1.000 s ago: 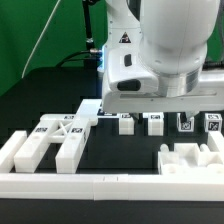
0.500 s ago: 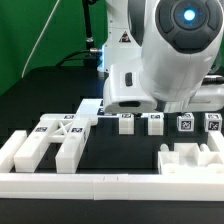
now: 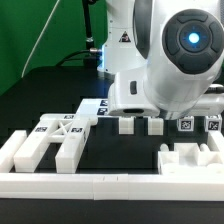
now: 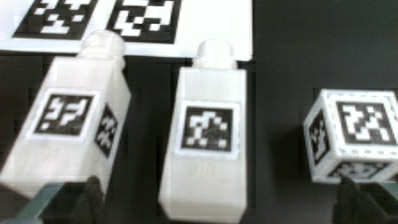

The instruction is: Assemble chair

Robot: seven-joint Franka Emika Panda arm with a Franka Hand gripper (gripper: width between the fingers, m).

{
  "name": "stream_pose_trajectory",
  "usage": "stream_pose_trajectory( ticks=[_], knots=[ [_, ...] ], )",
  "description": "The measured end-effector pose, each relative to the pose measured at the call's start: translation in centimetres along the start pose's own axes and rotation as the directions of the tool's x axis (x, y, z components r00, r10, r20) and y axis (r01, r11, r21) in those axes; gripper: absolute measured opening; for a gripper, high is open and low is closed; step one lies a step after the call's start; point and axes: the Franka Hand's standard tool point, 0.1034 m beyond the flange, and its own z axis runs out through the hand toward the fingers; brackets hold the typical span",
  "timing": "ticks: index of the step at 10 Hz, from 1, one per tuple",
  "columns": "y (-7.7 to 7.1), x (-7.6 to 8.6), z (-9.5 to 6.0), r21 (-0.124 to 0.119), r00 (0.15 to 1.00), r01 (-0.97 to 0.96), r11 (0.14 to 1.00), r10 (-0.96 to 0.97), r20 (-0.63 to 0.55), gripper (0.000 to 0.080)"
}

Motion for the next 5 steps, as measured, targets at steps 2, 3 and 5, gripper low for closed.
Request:
stream_pose_trajectory(
  ticks=[2,3,5],
  knots=[
    [0.1,0.0,0.0,0.0,1.0,0.002,1.0,-0.002,0.0,0.0649],
    [0.1,0.0,0.1,0.001,1.0,0.001,1.0,-0.001,0.002,0.0649],
    [0.4,0.2,1.5,0.004,0.999,-0.011,1.0,0.011,0.04,0.0649]
  ],
)
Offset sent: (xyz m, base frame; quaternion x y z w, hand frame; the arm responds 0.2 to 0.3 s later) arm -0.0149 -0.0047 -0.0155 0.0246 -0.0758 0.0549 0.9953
